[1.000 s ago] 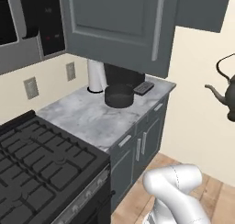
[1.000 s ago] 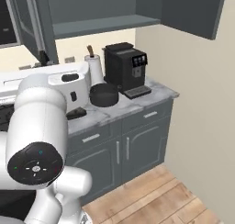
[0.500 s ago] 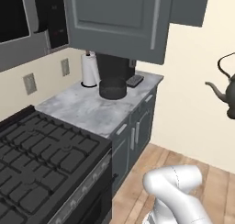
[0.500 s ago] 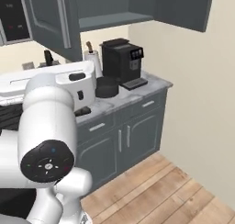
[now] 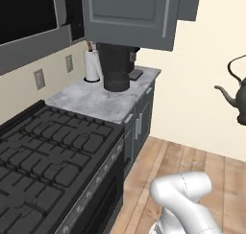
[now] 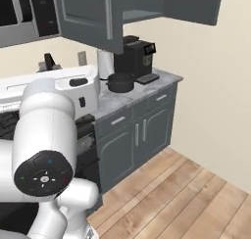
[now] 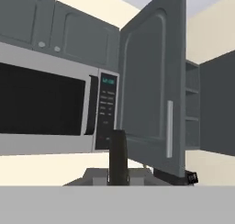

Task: Pick the kettle from the cabinet and place it on a stove burner. Then pick the pot from the counter and place it on another stove burner. Finally, turn both burners on.

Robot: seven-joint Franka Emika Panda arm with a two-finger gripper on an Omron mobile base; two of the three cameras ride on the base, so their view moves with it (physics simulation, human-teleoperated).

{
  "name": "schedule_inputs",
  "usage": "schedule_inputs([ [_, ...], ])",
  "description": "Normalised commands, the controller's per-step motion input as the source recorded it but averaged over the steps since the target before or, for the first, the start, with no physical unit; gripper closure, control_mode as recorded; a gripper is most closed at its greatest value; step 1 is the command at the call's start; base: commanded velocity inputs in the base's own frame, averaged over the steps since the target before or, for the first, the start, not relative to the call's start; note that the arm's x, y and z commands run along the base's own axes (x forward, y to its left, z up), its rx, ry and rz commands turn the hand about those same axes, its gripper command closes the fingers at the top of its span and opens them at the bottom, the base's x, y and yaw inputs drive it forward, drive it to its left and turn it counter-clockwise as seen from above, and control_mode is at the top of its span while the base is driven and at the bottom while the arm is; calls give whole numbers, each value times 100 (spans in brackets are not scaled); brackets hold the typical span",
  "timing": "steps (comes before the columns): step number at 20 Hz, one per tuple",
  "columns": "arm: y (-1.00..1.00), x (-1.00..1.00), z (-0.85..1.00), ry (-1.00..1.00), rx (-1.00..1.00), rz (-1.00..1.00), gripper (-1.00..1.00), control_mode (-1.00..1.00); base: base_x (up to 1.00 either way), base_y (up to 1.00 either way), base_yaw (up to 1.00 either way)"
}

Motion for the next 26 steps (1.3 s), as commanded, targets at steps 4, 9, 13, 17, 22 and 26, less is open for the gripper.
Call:
schedule_inputs([
  [4, 0, 0, 0, 0, 0, 0, 100, 100, -25, 77, -15],
  [9, 0, 0, 0, 0, 0, 0, 100, 100, -3, 66, -3],
  [13, 0, 0, 0, 0, 0, 0, 100, 100, 0, 57, 7],
  [17, 0, 0, 0, 0, 0, 0, 100, 100, 0, 60, 10],
  [22, 0, 0, 0, 0, 0, 0, 100, 100, 0, 61, 16],
  [26, 0, 0, 0, 0, 0, 0, 100, 100, -1, 81, 21],
])
